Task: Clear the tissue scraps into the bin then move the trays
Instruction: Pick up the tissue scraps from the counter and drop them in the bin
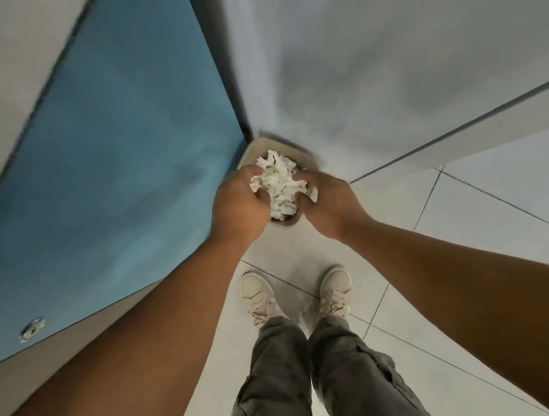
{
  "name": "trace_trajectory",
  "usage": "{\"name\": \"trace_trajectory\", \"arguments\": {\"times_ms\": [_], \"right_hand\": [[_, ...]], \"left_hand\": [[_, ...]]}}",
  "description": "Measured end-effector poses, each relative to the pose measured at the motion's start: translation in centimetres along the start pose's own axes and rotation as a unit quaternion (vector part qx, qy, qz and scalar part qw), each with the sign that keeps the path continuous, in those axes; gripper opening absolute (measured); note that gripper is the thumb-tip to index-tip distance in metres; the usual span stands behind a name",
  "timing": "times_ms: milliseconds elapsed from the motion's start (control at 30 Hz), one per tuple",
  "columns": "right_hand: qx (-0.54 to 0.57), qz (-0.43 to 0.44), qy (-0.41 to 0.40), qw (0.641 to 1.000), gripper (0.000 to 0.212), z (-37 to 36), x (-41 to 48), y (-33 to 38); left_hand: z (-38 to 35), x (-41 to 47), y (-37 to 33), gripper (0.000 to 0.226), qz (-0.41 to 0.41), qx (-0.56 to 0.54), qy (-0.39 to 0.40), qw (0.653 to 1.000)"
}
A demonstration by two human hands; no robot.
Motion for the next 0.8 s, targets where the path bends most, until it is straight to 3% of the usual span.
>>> {"name": "trace_trajectory", "arguments": {"times_ms": [433, 800], "right_hand": [[0.007, 0.225, -0.093, 0.97, 0.036, 21.1, -13.4, 17.2], [0.027, 0.374, -0.07, 0.924, 0.036, 25.1, -16.7, 33.9]], "left_hand": [[17.8, -12.4, -20.7, 0.039, -0.105, 0.007, -0.127, 0.986], [33.7, -18.2, -23.6, 0.033, -0.136, 0.011, -0.291, 0.947]]}}
Point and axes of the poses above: each hand's wrist, its own x-axis towards the middle knuckle, its own z-axis out of the back of the hand, y = z × x, the point moved 5 cm from there along x, towards the middle knuckle, and after that the axes turned 4 degrees about -x, right-handed, at the moved point
